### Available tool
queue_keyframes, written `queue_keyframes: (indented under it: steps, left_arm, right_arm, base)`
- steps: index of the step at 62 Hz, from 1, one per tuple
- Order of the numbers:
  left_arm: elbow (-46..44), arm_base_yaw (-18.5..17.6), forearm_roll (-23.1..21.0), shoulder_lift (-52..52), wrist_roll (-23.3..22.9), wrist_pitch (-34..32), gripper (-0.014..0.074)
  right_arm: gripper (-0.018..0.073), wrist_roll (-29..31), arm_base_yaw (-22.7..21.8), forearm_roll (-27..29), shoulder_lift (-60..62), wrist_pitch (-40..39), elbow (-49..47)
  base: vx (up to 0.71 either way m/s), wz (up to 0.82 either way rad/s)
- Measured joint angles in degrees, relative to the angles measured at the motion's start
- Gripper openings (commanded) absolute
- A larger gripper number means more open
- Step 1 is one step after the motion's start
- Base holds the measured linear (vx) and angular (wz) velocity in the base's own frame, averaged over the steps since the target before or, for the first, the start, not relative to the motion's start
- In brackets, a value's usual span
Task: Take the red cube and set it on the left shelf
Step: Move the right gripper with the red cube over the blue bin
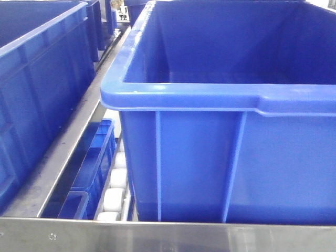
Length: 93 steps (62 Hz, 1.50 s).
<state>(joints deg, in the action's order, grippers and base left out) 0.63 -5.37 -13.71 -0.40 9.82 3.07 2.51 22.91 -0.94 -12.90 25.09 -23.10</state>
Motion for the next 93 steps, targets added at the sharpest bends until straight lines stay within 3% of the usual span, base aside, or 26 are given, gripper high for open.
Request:
queue_keyframes:
  steps: [55, 64, 79, 93]
  left_arm:
    - [0.0, 0.0, 0.0, 0.0, 0.0, 0.0, 0.0101]
    - [0.0, 0.0, 0.0, 0.0, 0.0, 0.0, 0.0101]
    - [0.0, 0.0, 0.0, 0.0, 0.0, 0.0, 0.0101]
    - [0.0, 0.0, 0.0, 0.0, 0.0, 0.0, 0.0101]
  right_arm:
    - [0.0058, 0.37, 0.0, -0.35, -1.95, 1.91, -2.31]
    - [0.0058, 2.26, 0.44, -0.74, -10.06, 4.31, -10.36]
    - [0.0058, 3.02, 6.03, -0.89, -30.69, 4.6, -22.69]
    - [0.0058, 2.01, 6.3, -0.89, -51.67, 5.1, -32.52]
  base:
    - [0.01, 0.0]
    - [0.0, 0.0]
    - [0.0, 0.0]
    - [0.0, 0.0]
